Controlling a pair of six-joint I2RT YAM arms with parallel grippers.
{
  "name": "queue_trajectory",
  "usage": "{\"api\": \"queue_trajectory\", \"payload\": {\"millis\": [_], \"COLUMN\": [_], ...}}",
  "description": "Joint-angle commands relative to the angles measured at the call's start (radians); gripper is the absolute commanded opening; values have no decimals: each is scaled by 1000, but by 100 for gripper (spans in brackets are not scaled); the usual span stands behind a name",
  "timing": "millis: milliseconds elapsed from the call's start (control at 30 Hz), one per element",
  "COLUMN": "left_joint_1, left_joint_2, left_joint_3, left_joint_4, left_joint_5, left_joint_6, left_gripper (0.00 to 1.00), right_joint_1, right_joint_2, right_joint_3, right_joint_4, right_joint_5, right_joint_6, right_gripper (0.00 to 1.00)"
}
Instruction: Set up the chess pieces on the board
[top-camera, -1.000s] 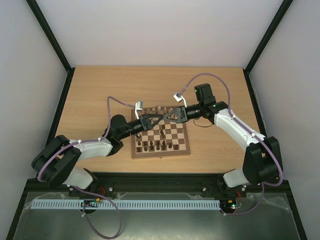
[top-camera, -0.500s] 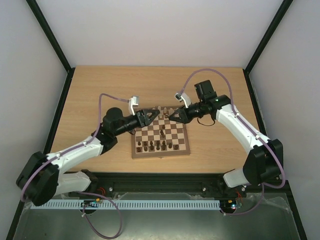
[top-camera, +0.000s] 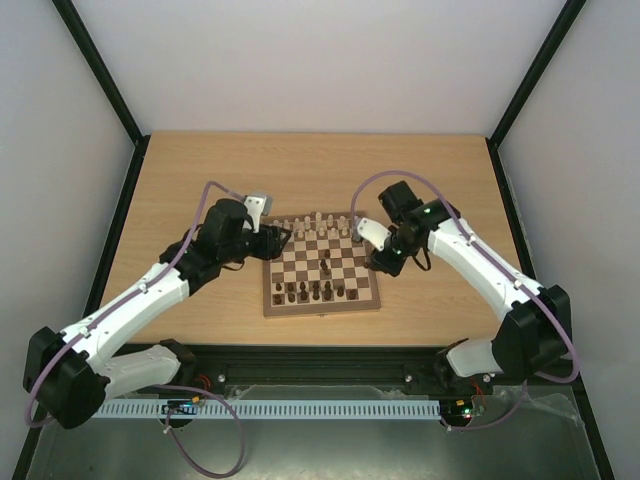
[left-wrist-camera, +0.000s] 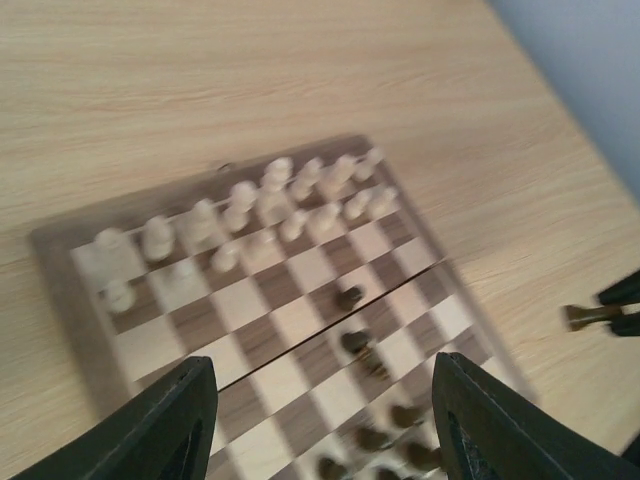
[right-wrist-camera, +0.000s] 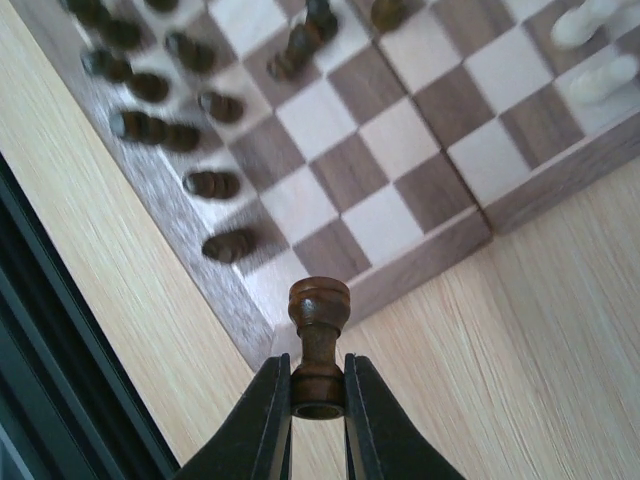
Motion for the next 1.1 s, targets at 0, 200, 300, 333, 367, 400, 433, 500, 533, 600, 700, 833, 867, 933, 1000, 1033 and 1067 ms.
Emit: {"api": "queue_trajectory", "payload": {"millis": [0,200,300,333,367,400,433,500,533,600,700,833,867,933,1000,1033,1067], "left_joint_1": [23,63,95,105,114,123,130,136,139,141,146,155,155,158,160,160,161], "left_joint_2": [-58,-86,-105,-110,-112,-113,-114,-118,-120,-128,-131,-129,-128,-128,-128,-129,-128], "left_joint_3": [-57,-104,-109,-111,-113,-114,-115,-115,-115,-119,-121,-121,-122,-122,-124,-123,-123], "left_joint_4": [-96,-62,-60,-60,-60,-60,-61,-63,-63,-58,-57,-57,-57,-57,-57,-55,-55], "left_joint_5": [-118,-105,-99,-93,-88,-83,-79,-76,-74,-72,-68,-59,-58,-55,-52,-51,-50], "left_joint_6": [137,139,146,147,149,151,153,156,157,158,161,164,165,165,166,165,165], "left_gripper": [62,62,62,63,63,63,63,63,63,63,63,63,63,63,63,63,63], "right_joint_1": [83,172,198,206,215,221,226,229,231,233,236,241,241,243,244,246,245], "right_joint_2": [-13,41,77,90,103,116,129,154,165,188,211,237,240,249,254,257,259], "right_joint_3": [-54,-74,-77,-77,-77,-77,-76,-70,-67,-59,-54,-49,-50,-50,-50,-50,-48], "right_joint_4": [-96,-108,-108,-107,-106,-104,-100,-100,-103,-105,-100,-89,-85,-80,-74,-72,-69], "right_joint_5": [195,239,238,240,243,247,251,252,256,261,270,273,273,274,275,274,274], "right_joint_6": [-71,-50,-38,-34,-31,-27,-23,-16,-11,-5,2,10,11,14,15,16,16], "right_gripper": [8,8,8,8,8,8,8,8,8,9,9,9,9,9,9,9,9]}}
